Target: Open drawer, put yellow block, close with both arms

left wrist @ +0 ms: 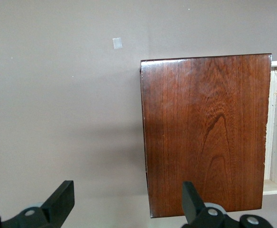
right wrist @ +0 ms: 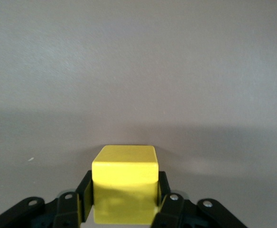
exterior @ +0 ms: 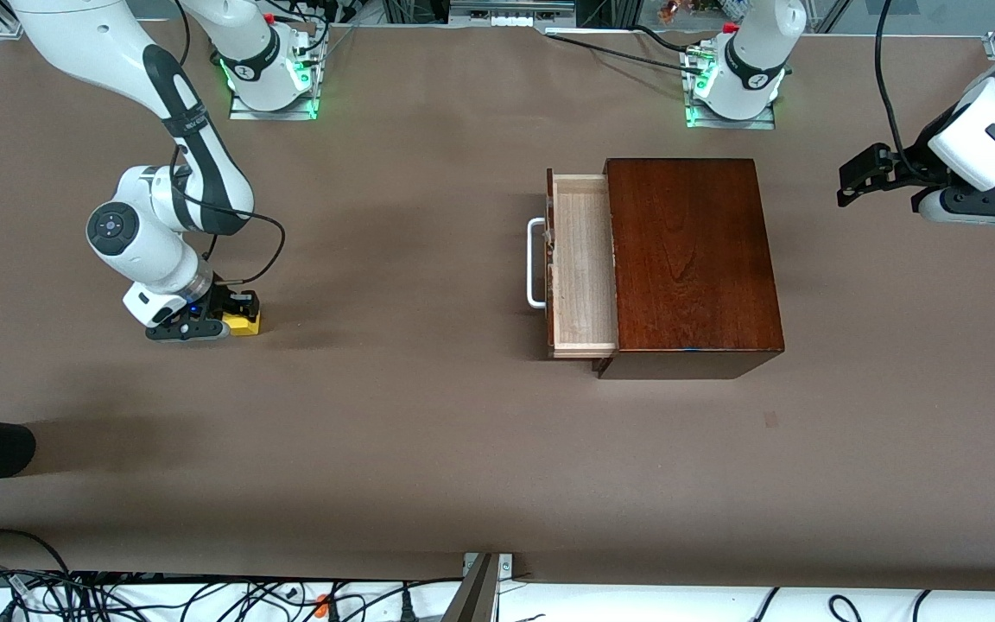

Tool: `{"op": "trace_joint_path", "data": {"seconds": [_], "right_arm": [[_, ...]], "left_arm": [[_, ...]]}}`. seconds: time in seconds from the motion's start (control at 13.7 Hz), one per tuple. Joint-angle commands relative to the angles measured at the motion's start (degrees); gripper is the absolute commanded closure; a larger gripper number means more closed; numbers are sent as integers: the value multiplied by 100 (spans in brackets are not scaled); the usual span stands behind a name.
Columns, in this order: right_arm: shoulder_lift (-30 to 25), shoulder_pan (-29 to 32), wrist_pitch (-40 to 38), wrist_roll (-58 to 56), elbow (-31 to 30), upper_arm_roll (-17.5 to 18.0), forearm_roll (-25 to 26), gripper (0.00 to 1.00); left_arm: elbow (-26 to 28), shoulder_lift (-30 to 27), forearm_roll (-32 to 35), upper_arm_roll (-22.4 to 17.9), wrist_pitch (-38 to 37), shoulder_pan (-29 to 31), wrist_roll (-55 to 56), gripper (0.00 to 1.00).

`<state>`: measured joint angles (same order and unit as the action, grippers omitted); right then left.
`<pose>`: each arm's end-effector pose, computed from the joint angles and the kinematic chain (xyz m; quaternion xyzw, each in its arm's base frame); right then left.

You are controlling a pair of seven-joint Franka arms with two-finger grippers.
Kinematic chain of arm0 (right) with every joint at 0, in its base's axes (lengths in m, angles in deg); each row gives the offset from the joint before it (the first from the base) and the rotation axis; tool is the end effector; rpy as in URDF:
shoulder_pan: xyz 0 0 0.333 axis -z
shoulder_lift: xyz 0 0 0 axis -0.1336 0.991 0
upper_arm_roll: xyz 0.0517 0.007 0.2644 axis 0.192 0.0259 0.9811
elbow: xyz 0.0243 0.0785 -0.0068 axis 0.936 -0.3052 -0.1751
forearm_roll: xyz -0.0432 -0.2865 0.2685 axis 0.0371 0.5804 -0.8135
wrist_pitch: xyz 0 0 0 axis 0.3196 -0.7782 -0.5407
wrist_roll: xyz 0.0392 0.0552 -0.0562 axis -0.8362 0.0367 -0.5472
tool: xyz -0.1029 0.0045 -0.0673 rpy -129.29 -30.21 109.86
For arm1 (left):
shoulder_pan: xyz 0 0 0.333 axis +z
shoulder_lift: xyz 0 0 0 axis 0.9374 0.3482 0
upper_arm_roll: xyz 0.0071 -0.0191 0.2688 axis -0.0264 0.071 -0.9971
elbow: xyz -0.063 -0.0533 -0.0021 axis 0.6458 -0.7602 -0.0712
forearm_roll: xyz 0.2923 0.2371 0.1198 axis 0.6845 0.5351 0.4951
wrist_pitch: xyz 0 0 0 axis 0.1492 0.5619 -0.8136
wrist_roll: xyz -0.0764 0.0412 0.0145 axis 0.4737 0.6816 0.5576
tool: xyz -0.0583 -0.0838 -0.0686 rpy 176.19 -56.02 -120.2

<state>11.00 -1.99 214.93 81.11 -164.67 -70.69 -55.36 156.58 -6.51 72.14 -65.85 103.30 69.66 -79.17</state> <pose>0.5479 0.0310 0.1519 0.9983 0.0515 0.0279 0.0000 0.5381 -0.0445 0.5402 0.9989 -0.0192 -0.0408 0.0140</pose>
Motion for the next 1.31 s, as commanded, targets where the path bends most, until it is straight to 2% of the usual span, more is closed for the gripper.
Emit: {"op": "trace_joint_path", "data": {"seconds": [0.0,0.22,0.44,0.66,0.88,1.24], "right_arm": [[-90,-17,-884,-414,635,82,-94,62],[-81,-35,-2046,-467,1620,362,-33,62],[-134,-96,-2732,-879,2201,705,20,62],[-99,-288,-3304,-1616,2929,846,292,62],[33,-859,-3639,-2207,3528,846,731,62],[173,-2309,-3710,-2375,3933,846,1083,60]], "left_arm": [[-239,84,9,-46,-171,-30,-108,0],[-266,111,9,-20,-163,-39,-108,0],[-266,111,9,-11,-163,-39,-108,0],[-266,111,9,-11,-171,-39,-108,0],[-266,111,0,-11,-171,-39,-108,0],[-257,119,0,-20,-171,-30,-117,0]]}}
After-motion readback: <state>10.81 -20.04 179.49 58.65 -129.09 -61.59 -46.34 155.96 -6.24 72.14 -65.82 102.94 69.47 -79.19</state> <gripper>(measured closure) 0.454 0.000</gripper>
